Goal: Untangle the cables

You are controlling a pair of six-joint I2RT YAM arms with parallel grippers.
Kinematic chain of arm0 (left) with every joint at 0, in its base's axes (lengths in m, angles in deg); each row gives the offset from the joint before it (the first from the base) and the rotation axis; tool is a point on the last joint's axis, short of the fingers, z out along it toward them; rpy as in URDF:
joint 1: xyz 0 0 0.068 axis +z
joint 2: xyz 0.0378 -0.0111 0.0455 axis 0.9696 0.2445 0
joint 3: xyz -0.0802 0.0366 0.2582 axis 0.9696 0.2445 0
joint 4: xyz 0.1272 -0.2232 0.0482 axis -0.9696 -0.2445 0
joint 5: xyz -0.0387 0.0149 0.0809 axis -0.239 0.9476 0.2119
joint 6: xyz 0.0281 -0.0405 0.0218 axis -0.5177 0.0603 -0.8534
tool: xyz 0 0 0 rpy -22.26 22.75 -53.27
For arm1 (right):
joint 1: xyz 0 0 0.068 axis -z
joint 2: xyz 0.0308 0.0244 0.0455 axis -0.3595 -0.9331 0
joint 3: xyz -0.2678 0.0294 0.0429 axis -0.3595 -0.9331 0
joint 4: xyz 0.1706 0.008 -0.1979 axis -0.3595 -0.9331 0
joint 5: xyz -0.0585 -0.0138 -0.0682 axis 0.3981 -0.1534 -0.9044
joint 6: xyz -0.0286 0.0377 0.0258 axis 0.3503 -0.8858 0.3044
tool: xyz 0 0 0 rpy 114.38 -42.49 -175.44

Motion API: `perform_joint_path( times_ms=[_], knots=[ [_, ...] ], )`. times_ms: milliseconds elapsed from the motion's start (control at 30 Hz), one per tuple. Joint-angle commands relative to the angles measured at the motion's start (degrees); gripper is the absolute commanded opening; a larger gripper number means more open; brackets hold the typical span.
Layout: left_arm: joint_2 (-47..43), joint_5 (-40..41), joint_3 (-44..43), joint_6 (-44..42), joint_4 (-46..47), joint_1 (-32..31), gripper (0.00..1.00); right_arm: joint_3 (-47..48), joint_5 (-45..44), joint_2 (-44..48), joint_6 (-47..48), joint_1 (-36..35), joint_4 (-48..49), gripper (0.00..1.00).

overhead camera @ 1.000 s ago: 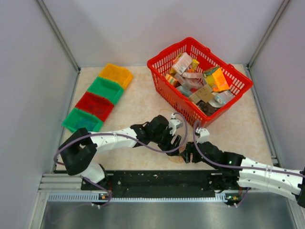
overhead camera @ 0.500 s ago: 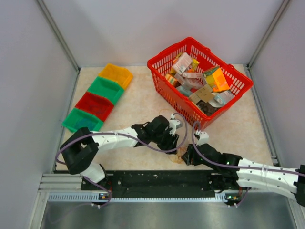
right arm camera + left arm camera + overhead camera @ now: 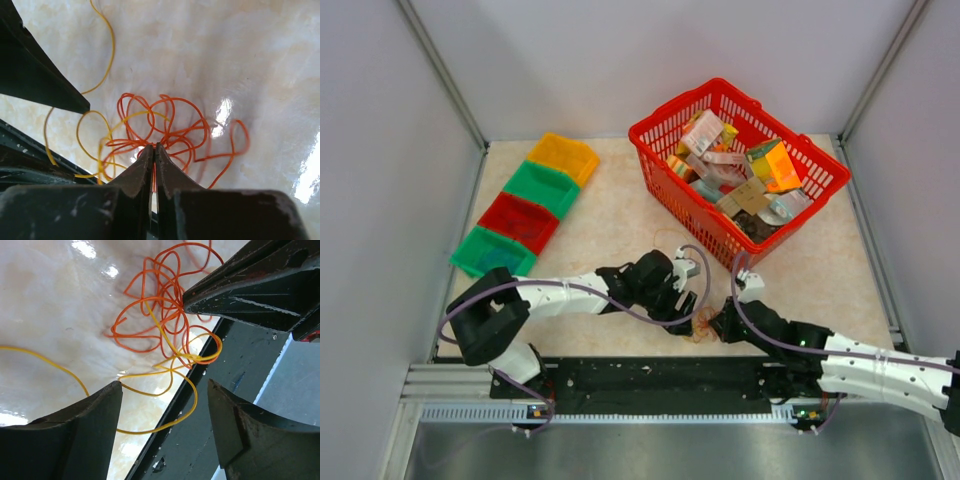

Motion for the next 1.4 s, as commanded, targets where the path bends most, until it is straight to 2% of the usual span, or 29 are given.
perform_joint_path(
  times_ms=[0,133,233,300,400,467,600,733,933,1000,1133,1267,1367],
  knots=[
    [0.8,-1.3,-0.3,0.8,3.8,-0.9,0.69,3.1,-2.1,3.7,0.2,0.0,-1.0,0.00],
    [0.9,-0.7,-1.0,0.1,2.6,-0.9,0.49,3.1,-3.7,7.3,0.1,-0.1,-2.9,0.00],
    [0.6,0.1,-0.9,-0.9,1.0,-0.9,0.43,2.7,-6.0,9.8,-1.2,-0.1,-5.8,0.00],
    [0.4,0.2,-0.5,-1.1,0.2,-0.9,0.46,2.3,-7.6,11.7,-2.1,-0.1,-7.2,0.00],
    [-0.9,0.6,0.6,-0.4,0.1,-1.0,0.66,1.5,-8.0,14.4,-2.4,-0.1,-7.8,0.00],
    [-2.1,0.9,1.6,0.0,0.3,-1.0,0.72,1.2,-7.8,14.9,-2.4,-0.1,-7.9,0.03],
    [-3.2,1.3,2.9,0.1,0.3,-1.2,0.74,0.4,-6.9,14.0,-2.6,-0.1,-8.2,0.13],
    [-2.4,1.0,3.6,1.0,1.1,-1.9,0.72,-0.5,-5.9,13.0,-3.8,-0.1,-8.0,0.31],
    [-0.2,0.9,2.4,1.7,2.2,-3.4,0.43,-1.5,-3.1,10.4,-4.2,-0.1,-6.6,0.52],
    [0.0,1.0,1.7,1.2,1.7,-3.6,0.33,-2.1,-2.3,8.8,-4.5,0.0,-5.3,0.53],
    [-1.6,2.2,1.1,0.4,0.0,-3.8,0.00,-3.7,-1.3,6.5,-6.3,0.0,-2.9,0.48],
    [-5.9,6.8,-0.5,-1.6,-3.5,-3.7,0.00,-5.0,-1.6,6.2,-6.9,-0.1,-0.4,0.43],
    [-10.8,11.8,-2.7,-3.0,-7.4,-3.8,0.00,-5.3,-3.1,5.5,-7.6,0.1,0.2,0.35]
  ],
)
